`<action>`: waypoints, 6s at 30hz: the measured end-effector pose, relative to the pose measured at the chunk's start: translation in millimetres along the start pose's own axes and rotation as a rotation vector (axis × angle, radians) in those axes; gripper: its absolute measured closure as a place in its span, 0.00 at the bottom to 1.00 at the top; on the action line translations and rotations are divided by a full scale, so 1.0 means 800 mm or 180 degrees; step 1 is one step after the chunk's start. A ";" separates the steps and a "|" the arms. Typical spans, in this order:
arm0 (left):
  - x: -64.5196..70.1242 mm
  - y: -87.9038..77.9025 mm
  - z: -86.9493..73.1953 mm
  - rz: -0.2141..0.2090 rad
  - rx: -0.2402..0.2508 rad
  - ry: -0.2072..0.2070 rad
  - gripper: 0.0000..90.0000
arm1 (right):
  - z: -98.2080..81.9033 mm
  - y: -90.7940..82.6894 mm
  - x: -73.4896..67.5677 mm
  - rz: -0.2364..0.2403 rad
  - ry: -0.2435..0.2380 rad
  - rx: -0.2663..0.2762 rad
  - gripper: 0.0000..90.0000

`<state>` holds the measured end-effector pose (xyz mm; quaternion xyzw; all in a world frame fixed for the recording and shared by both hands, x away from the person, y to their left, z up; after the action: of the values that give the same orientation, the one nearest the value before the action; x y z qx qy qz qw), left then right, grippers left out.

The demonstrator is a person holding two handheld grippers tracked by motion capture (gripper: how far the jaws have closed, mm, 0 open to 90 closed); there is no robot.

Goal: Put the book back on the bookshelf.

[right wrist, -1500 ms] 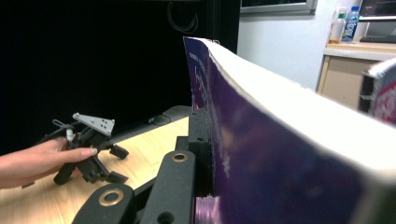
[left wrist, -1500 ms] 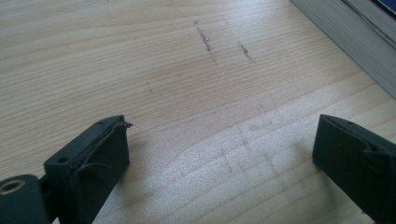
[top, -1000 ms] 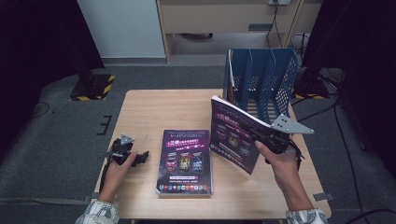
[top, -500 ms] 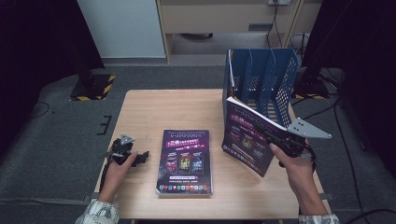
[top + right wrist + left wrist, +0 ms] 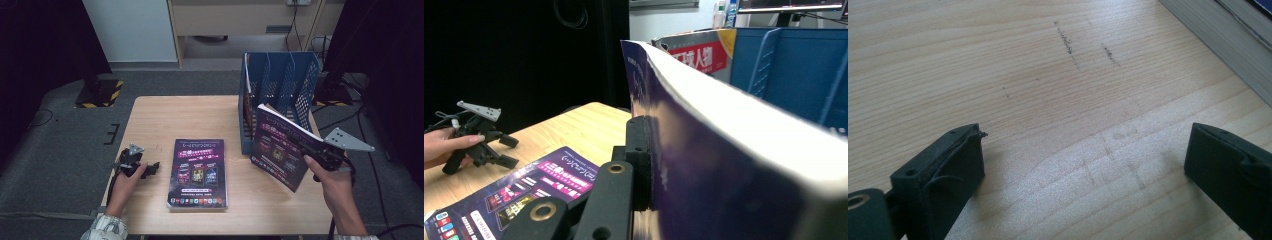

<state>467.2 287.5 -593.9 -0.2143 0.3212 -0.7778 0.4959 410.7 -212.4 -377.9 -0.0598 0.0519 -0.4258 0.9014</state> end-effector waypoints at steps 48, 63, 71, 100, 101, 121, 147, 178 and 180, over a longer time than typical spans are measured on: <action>0.001 0.001 0.000 0.0006 0.0000 -0.0013 0.01 | 0.114 0.019 0.035 -0.0390 0.0031 -0.0035 0.92; 0.001 0.001 0.000 0.0006 0.0000 -0.0013 0.01 | 0.120 0.055 0.054 -0.0658 -0.0010 -0.0126 0.92; 0.001 0.001 0.000 0.0006 -0.0002 -0.0012 0.01 | 0.127 0.061 0.063 -0.0740 0.0022 -0.0113 0.92; 0.001 0.001 0.001 0.0010 0.0009 -0.0017 0.01 | 0.135 0.083 0.109 -0.1198 0.0102 -0.0153 0.92; 0.001 0.001 0.001 0.0011 0.0009 -0.0017 0.01 | 0.135 0.085 0.111 -0.1219 0.0099 -0.0157 0.92; 0.001 0.002 0.001 0.0019 0.0003 -0.0023 0.00 | 0.126 0.128 0.138 -0.1545 0.0123 -0.0118 0.92; 0.001 0.002 0.001 0.0022 0.0003 -0.0028 0.00 | 0.094 0.173 0.151 -0.1755 0.0242 -0.0028 0.92; 0.001 0.002 0.001 0.0025 -0.0016 -0.0022 0.00 | 0.047 0.194 0.159 -0.1876 0.0276 0.0015 0.92; 0.001 0.002 0.001 0.0027 -0.0014 -0.0024 0.00 | 0.043 0.195 0.160 -0.1872 0.0280 0.0008 0.92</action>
<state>468.1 285.7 -594.4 -0.2169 0.3219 -0.7743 0.4999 615.2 -210.6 -373.5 -0.0526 0.0710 -0.6709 0.7363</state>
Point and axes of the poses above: each handheld gripper's, and its own axes: y roughly forward along the jaws, z roughly out of its top, x roughly to its right, the point moved 8 cm from there along y, roughly forward along the jaws, and after that the axes turned 2 degrees about -z, right-handed, at the moved point
